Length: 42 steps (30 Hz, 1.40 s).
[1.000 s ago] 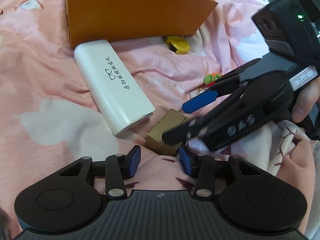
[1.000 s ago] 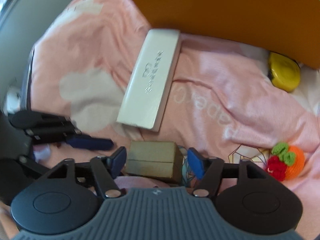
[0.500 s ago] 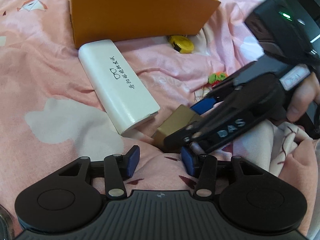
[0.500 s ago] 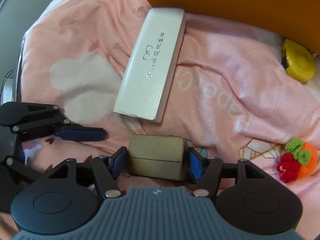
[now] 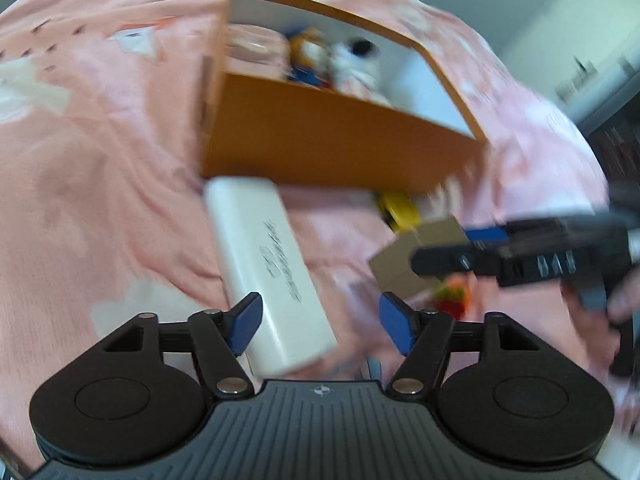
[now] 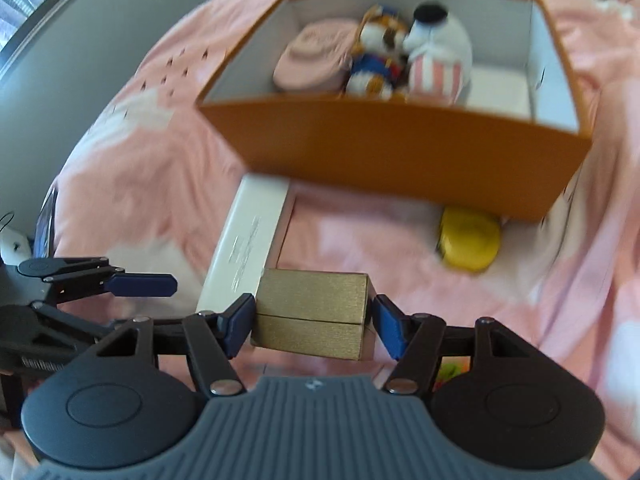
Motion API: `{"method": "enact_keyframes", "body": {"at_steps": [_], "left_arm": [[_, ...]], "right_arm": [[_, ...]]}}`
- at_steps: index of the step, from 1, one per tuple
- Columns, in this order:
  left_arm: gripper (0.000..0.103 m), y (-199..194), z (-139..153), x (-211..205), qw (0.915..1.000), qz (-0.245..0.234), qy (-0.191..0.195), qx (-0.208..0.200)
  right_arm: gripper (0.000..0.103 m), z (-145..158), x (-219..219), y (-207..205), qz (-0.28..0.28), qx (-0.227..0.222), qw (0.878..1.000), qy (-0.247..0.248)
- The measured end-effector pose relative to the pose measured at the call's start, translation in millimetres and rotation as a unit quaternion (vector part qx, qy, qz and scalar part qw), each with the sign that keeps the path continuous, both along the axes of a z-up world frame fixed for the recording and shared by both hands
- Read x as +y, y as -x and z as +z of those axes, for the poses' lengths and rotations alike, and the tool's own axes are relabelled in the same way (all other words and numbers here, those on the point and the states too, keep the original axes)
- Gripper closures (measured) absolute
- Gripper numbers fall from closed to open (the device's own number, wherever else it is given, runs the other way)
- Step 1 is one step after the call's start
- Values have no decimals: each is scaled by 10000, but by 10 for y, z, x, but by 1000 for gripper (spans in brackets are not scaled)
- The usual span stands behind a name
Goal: Organize objects
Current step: 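Grasp the white power bank with the left gripper while the right holds the brown box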
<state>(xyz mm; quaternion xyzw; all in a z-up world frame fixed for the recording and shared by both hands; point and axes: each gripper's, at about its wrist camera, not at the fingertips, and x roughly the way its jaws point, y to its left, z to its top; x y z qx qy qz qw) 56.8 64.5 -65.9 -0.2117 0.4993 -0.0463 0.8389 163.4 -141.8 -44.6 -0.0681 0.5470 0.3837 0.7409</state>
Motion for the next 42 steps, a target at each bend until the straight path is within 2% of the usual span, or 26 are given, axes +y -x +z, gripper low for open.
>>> {"method": "enact_keyframes", "body": {"at_steps": [3, 6, 9, 11, 16, 27, 36, 42], "left_arm": [[22, -173, -89, 33, 9988, 339, -321, 117], [20, -337, -190, -46, 9973, 350, -628, 177], [17, -451, -272, -139, 9954, 144, -905, 277], [17, -498, -344, -166, 9926, 156, -1117, 455], [17, -584, -474, -202, 9880, 268, -1336, 733], [25, -610, -559, -142, 9890, 369, -1152, 856], [26, -420, -364, -76, 9942, 450, -890, 411], [31, -305, -148, -58, 9968, 408, -680, 47]], "right_arm": [[37, -4, 70, -78, -47, -329, 9994, 12], [37, -47, 118, -115, -130, -529, 9985, -12], [37, -140, 120, -179, -230, -434, 9987, -168], [37, -193, 98, -213, -296, -371, 9986, -236], [37, -338, 38, -244, -376, -366, 9986, -109], [37, -495, -17, -300, -446, -116, 9986, -256], [37, -463, -50, -283, -456, -194, 9984, -277], [37, -290, -121, -269, -532, -291, 9968, -515]]}}
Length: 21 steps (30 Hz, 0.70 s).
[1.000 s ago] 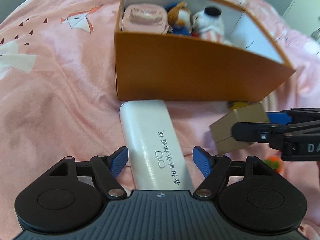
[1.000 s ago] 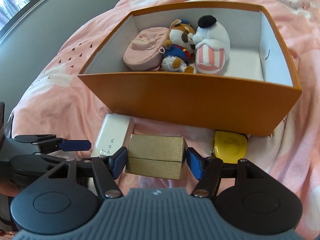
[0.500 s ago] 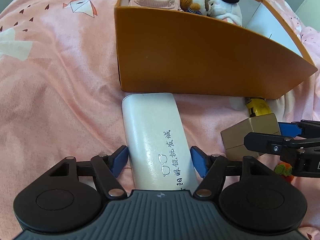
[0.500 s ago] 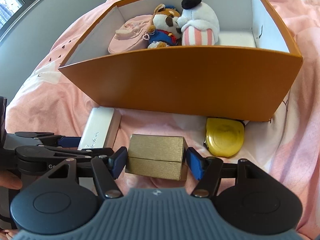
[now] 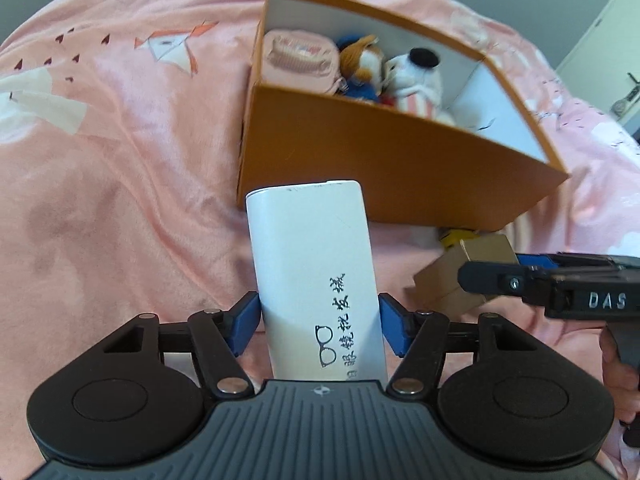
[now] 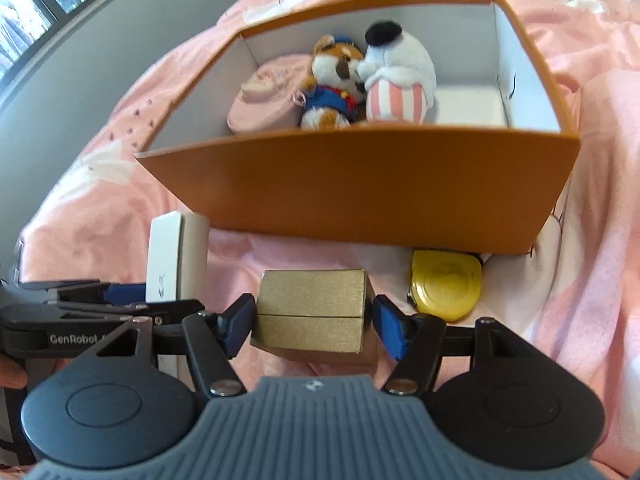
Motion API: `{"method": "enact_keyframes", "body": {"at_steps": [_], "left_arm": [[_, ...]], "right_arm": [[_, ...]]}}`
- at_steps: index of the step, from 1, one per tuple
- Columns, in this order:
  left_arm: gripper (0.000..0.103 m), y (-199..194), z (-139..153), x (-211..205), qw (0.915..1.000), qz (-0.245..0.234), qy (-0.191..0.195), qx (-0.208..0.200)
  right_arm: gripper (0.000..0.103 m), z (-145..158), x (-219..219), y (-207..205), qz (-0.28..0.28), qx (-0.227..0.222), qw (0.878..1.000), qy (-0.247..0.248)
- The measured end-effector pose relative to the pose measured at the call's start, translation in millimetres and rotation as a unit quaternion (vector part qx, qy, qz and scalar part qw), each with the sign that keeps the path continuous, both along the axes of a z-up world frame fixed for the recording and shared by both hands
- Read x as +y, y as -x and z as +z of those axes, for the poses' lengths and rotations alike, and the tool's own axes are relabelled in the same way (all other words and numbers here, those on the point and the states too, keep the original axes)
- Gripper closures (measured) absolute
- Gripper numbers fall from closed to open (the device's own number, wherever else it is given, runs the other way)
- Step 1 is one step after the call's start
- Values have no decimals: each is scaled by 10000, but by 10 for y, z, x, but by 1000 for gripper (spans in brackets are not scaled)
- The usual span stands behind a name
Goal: Organize objects
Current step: 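Grasp the white power bank with the left gripper while the right holds the brown box, then lift the power bank and brown box and carry them over the orange box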
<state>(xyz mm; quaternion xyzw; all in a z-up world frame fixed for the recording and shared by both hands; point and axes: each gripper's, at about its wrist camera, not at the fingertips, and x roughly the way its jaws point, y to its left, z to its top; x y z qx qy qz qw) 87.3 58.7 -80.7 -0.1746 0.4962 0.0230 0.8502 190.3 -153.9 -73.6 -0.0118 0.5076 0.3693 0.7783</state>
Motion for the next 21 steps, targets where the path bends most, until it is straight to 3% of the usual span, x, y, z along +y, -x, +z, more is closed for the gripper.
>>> {"method": "enact_keyframes", "body": {"at_steps": [12, 21], "left_arm": [[33, 58, 313, -111, 9978, -212, 36, -634], [34, 66, 844, -263, 9895, -641, -23, -1296]], "right_arm": [[37, 428, -160, 113, -53, -424, 9986, -323], [37, 783, -348, 135, -93, -771, 9947, -676]]}}
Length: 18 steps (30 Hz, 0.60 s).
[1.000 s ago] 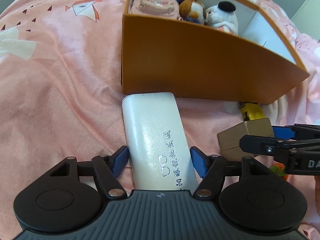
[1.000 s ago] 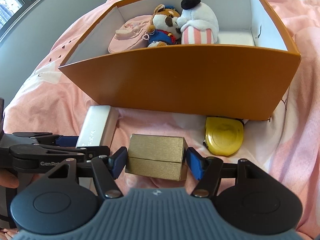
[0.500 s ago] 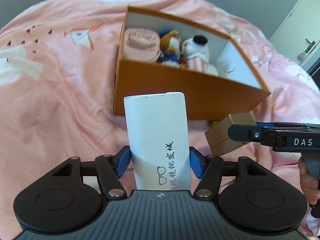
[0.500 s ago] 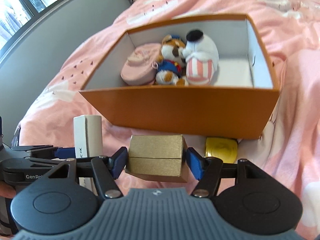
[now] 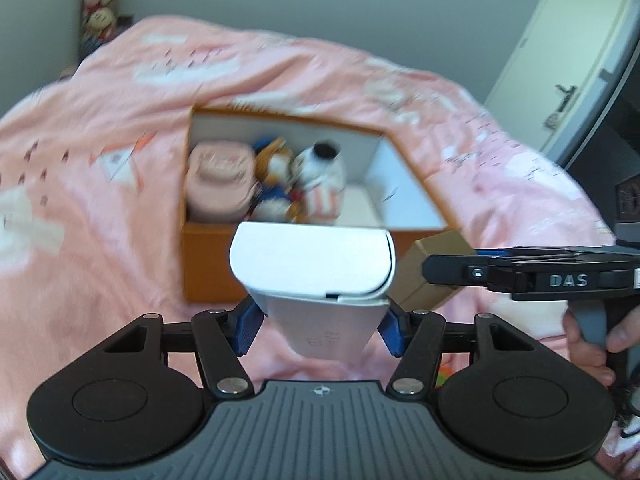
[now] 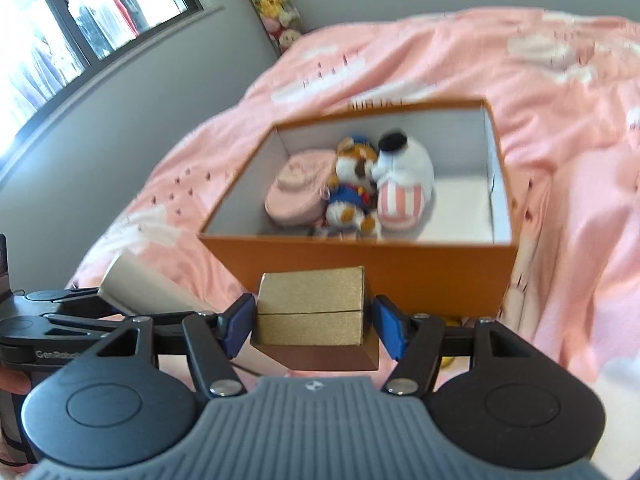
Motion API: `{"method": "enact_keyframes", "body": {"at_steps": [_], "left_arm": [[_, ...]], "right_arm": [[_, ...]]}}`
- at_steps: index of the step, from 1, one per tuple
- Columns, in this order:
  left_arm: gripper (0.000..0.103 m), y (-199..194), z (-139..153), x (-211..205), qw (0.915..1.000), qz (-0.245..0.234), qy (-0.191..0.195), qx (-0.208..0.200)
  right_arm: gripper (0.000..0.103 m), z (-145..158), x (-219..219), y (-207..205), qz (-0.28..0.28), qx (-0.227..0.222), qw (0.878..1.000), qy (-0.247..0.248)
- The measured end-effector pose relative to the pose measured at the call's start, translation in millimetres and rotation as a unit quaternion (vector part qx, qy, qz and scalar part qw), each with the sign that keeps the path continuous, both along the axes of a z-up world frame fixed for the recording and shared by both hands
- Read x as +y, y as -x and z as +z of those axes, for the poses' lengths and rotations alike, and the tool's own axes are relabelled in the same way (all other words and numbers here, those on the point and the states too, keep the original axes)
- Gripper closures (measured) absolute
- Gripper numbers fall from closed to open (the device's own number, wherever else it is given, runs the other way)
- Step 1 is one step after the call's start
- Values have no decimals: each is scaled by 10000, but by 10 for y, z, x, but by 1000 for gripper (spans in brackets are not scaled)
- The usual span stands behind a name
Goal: Organize objects
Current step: 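Lift the power bank and brown box and carry them over the orange box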
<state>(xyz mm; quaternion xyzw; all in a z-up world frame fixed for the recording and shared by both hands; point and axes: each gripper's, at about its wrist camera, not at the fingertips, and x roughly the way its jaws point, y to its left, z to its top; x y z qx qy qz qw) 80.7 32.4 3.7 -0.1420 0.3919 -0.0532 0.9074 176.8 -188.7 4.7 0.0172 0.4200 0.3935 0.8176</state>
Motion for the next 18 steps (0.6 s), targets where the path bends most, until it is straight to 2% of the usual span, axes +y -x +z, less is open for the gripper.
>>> {"method": "enact_keyframes", "body": {"at_steps": [5, 11, 15, 18], "left_arm": [[34, -151, 399, -76, 9983, -385, 55, -424], [34, -597, 698, -184, 9943, -777, 180, -706], [34, -1018, 682, -264, 9936, -926, 171, -617], [34, -1358, 477, -326, 9946, -993, 159, -244]], "right_arm": [[37, 320, -136, -69, -99, -468, 9987, -172], [37, 601, -296, -346, -510, -1001, 9935, -201], [37, 648, -374, -552, -784, -1155, 9899, -256], [37, 618, -398, -708, -961, -1270, 9871, -180]]}}
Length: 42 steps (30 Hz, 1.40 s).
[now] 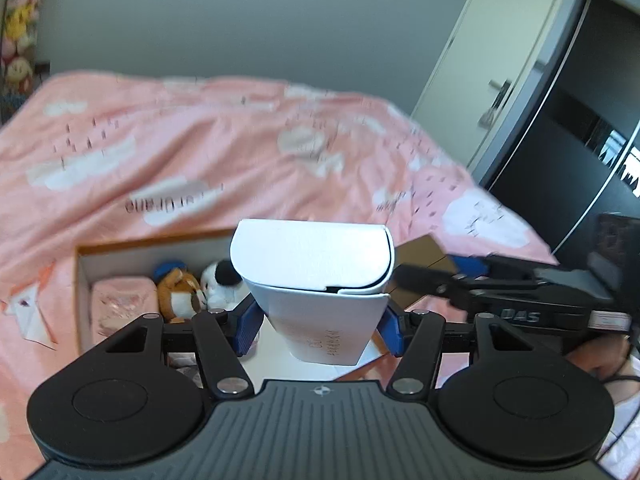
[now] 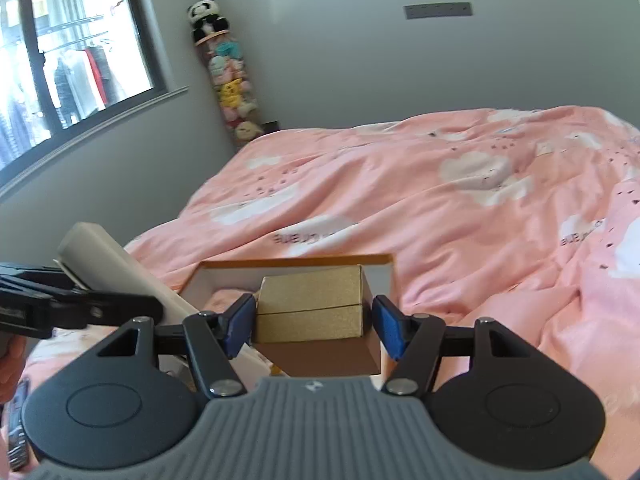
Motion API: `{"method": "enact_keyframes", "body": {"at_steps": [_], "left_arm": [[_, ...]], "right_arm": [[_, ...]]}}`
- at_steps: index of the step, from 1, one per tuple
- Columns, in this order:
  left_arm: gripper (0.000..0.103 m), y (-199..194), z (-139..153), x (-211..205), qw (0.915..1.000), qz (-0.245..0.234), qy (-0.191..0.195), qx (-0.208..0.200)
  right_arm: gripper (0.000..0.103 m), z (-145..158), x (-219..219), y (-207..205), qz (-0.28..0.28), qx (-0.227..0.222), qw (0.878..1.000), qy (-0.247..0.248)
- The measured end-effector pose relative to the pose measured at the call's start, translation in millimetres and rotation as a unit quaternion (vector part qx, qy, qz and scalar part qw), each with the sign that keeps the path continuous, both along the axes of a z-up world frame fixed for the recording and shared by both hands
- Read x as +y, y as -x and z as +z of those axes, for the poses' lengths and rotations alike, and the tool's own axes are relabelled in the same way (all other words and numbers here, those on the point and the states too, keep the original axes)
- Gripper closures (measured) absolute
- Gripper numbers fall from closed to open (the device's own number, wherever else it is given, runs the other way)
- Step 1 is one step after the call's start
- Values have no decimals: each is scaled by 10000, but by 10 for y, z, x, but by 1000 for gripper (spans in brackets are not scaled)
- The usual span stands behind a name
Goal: Organize objects
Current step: 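Lift the power bank and brown box and carry them over the orange box, then lower the white power bank into the orange box and open the left gripper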
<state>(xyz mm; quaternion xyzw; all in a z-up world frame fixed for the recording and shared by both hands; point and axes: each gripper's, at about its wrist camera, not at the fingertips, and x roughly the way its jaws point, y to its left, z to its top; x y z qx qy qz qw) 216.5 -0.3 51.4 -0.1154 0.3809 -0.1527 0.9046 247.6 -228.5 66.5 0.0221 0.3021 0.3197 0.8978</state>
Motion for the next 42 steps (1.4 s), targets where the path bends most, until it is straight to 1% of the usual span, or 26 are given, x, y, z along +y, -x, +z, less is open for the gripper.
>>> {"method": "enact_keyframes", "body": {"at_steps": [3, 5, 9, 13, 17, 19, 25, 29, 33, 36, 39, 41, 42], "left_arm": [[34, -252, -307, -42, 9986, -83, 68, 516], [34, -337, -500, -63, 9965, -143, 157, 803], [34, -507, -762, -132, 9927, -226, 104, 1178], [34, -656, -949, -193, 9880, -346, 132, 1497], [34, -771, -1094, -270, 9842, -445, 146, 1705], [34, -812, -1133, -291, 9844, -456, 169, 1690], [34, -1050, -1220, -325, 9842, -285, 346, 1711], [34, -1197, -1296, -329, 9822, -111, 454, 1819], [34, -1319, -1454, -391, 9754, -118, 438, 2158], [34, -1340, -1554, -397, 9737, -62, 424, 2239], [32, -1333, -1622, -358, 9694, 14, 431, 2416], [30, -1332, -1654, -310, 9653, 76, 516, 2558], [26, -1329, -1656, -289, 9636, 40, 612, 2600]], "right_arm": [[37, -89, -15, -118, -132, -30, 9999, 49], [37, -153, -31, -189, -162, 25, 9999, 19], [37, -261, -6, -329, -192, 44, 9998, 64], [37, -325, 46, -456, -184, 5, 9998, 124], [37, -372, 53, -524, -200, -36, 9996, 174], [38, -401, 37, -551, -238, -19, 9996, 172], [38, -482, 10, -647, -375, -17, 9991, 171], [38, -529, 9, -699, -445, 13, 9988, 182], [38, -544, 3, -696, -467, -36, 9987, 211], [38, -555, -15, -703, -495, -10, 9986, 194], [38, -572, -39, -715, -530, 3, 9984, 206], [38, -591, -57, -729, -558, 31, 9982, 198], [38, -600, -62, -736, -568, 52, 9982, 187]]}}
